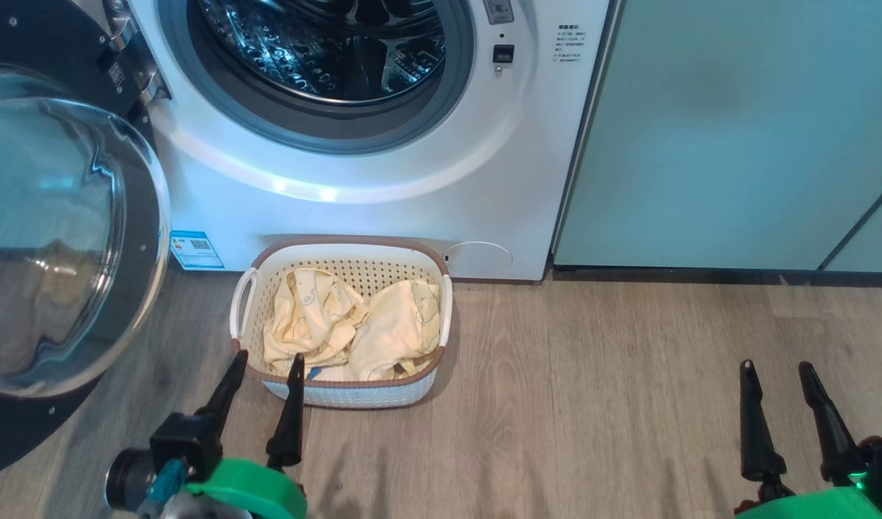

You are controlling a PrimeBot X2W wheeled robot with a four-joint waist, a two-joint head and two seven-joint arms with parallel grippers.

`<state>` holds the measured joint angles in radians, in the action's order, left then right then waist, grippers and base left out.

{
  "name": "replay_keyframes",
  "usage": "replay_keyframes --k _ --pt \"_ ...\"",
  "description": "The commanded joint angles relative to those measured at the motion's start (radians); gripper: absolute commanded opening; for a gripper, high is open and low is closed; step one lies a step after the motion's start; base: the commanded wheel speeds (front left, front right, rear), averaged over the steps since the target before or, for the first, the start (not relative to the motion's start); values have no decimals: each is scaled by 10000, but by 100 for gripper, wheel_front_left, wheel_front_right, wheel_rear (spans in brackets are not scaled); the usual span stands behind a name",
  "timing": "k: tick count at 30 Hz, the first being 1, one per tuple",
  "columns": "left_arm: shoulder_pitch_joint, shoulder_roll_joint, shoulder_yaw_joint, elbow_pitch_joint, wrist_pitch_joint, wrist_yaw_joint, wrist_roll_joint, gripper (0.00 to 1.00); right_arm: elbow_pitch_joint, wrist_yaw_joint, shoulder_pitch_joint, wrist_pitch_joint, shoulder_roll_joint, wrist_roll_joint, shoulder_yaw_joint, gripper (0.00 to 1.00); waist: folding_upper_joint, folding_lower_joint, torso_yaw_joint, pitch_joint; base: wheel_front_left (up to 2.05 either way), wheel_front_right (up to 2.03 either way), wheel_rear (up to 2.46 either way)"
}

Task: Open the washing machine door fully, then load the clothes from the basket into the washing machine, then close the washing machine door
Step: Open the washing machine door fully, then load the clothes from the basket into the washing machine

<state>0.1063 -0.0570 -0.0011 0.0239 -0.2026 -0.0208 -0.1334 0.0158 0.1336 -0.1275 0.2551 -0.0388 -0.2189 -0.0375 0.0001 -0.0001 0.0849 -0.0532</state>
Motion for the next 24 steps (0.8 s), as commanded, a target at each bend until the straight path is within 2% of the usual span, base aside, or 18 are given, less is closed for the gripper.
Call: replay_keyframes --k 1,15,24 --pt "-314 -148 302 -315 -122 -22 4 100 -371 -29 239 67 -114 -22 -176 100 -1 1 -8 -8 0 0 0" --pt "-417 -220 202 -119 -253 -94 -45 100 -375 -29 274 67 -114 -41 -178 100 -1 1 68 -65 4 -4 0" --pt "-456 -265 124 -137 -342 -176 -14 100 -403 -29 293 67 -114 -51 -155 100 -1 1 88 -120 101 -101 0"
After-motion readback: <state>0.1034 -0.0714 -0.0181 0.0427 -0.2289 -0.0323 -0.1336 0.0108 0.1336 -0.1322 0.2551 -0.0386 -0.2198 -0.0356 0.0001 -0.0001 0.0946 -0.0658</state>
